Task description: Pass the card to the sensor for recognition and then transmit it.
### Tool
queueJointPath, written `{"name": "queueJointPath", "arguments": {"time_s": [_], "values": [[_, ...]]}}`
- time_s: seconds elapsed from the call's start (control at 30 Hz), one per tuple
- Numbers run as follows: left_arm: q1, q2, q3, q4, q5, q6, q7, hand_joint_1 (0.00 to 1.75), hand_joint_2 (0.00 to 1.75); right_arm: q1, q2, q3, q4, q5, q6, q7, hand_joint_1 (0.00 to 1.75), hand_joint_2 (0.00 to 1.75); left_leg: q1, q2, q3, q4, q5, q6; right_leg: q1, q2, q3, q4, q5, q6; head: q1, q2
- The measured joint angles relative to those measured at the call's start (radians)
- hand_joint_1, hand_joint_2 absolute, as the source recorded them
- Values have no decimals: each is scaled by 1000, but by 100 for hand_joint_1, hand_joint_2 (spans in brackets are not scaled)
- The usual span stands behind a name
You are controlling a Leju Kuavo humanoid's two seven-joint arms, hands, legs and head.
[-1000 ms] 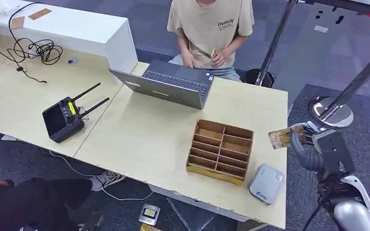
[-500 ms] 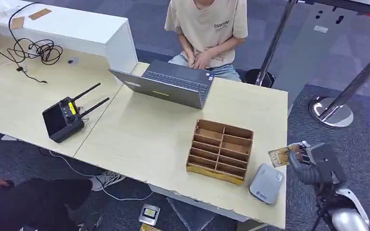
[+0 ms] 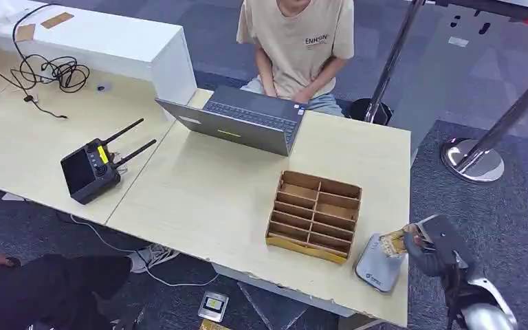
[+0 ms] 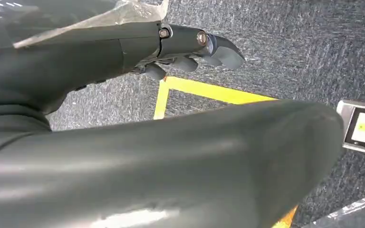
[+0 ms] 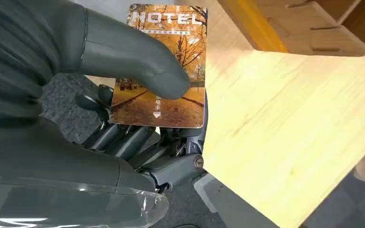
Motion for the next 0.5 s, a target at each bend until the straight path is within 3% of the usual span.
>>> {"name": "queueJointPath", "arguments": {"time_s": [0.5], "values": [[0, 0, 3, 0, 8, -3, -17, 0, 0, -27, -26, 48, 51, -24, 76, 48, 175, 175, 0, 0, 0, 0, 0, 0, 0, 0, 0, 0, 0, 0, 0, 0]]}}
